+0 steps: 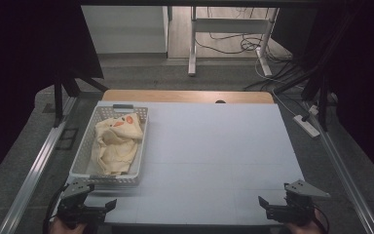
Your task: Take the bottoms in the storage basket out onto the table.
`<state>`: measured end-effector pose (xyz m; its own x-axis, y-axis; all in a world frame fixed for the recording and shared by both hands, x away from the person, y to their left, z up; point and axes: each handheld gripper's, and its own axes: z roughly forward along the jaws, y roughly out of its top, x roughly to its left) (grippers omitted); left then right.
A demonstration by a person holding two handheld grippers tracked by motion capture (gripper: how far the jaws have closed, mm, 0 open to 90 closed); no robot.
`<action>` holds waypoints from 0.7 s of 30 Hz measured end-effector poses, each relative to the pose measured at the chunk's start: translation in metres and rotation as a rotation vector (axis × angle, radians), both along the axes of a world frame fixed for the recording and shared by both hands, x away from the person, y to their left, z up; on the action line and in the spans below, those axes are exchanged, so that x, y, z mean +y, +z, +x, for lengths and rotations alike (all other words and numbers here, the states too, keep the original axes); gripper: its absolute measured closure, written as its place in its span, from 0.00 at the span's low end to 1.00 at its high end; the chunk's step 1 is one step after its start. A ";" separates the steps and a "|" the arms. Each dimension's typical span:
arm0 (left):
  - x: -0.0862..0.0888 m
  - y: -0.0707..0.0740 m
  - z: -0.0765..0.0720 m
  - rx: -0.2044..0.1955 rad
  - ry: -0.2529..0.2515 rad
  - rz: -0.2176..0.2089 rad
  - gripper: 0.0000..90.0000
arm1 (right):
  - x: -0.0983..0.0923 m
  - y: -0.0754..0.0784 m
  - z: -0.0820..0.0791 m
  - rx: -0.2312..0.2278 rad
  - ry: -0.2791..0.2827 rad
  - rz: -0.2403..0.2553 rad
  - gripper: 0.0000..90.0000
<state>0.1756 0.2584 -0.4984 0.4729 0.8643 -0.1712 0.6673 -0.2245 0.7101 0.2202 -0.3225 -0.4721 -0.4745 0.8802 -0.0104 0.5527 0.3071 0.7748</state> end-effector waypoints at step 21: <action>0.000 0.000 0.001 0.010 -0.008 0.003 0.00 | 0.001 0.000 0.001 0.014 0.038 -0.001 0.00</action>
